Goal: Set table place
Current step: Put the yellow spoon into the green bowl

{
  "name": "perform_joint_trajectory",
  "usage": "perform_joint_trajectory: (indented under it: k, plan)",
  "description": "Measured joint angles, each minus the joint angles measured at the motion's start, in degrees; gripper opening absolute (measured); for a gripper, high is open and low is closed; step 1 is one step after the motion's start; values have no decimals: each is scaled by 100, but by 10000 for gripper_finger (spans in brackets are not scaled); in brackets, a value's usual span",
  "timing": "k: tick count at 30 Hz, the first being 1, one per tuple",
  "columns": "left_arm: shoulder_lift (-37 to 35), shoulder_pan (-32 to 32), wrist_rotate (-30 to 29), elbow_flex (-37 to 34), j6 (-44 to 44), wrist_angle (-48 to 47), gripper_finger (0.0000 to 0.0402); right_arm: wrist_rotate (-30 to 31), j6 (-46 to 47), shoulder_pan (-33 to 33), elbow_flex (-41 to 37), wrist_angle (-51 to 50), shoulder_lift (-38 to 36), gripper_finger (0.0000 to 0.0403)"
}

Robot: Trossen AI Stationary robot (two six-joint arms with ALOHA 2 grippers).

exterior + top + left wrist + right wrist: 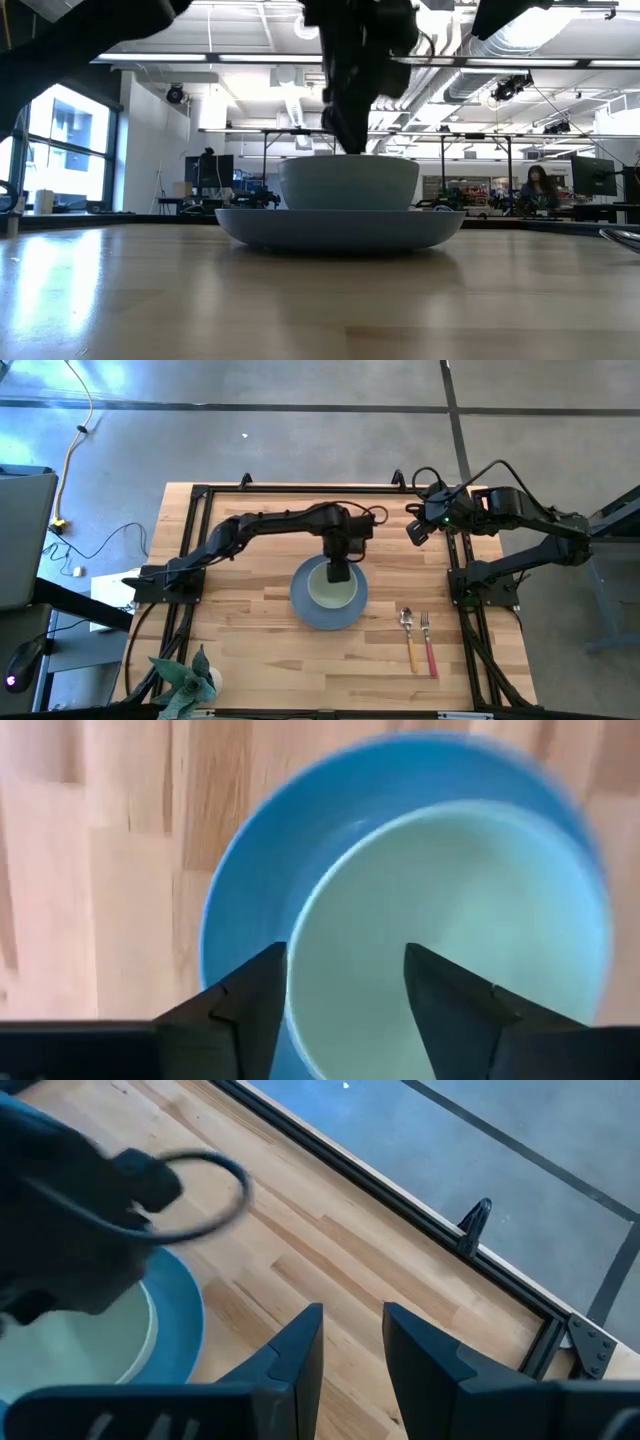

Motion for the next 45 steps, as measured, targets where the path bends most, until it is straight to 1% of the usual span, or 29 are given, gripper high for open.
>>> perform_joint_trajectory:
  k: [2,7,9,12,18,22,24,27,30,33,37,40,42,45]
  plan:
    - [-221,-80,-101,-105,-209,97,198,9,120,2,0,-90,2,99]
    - [-681,-435,-1071,-105,-579,-19,202,-59,709,80,0,-685,4,99]
    - [-851,-596,-1352,-105,-731,-83,202,-154,1099,235,0,-996,4,99]
    - [-1041,-792,-1664,-105,-992,-110,202,-170,1775,664,2,-1363,20,99]
    - [-1210,-1019,-1781,-105,-1289,-289,202,-196,3020,1838,2,-1392,246,93]
    - [-1203,-1153,-1873,-105,-1409,-475,202,-252,3833,2618,2,-1391,640,73]
    - [-1203,-1235,-1909,-106,-1452,-598,202,-375,4228,2968,2,-1386,883,65]
    - [-1203,-1383,-2047,-156,-1465,-726,202,-456,4868,3451,2,-1388,1253,60]
    - [-1201,-1566,-2162,-173,-1357,-1099,202,-658,5759,3907,2,-1388,1634,63]
    - [-1213,-1773,-2155,-251,-1071,-1119,202,-924,6880,4381,2,-1383,2037,73]
    - [-1379,-2062,-2105,-613,-747,-1122,202,-1245,8208,4893,2,-1083,2665,94]
    - [-1659,-2216,-2106,-1179,-668,-960,202,-1435,8834,5096,2,-664,3068,115]
    - [-1977,-2268,-2095,-1779,-663,-641,202,-1439,9087,5174,2,-265,3302,128]
    - [-2653,-2270,-1829,-2987,-767,-4,202,-1448,9253,5201,2,235,3592,146]
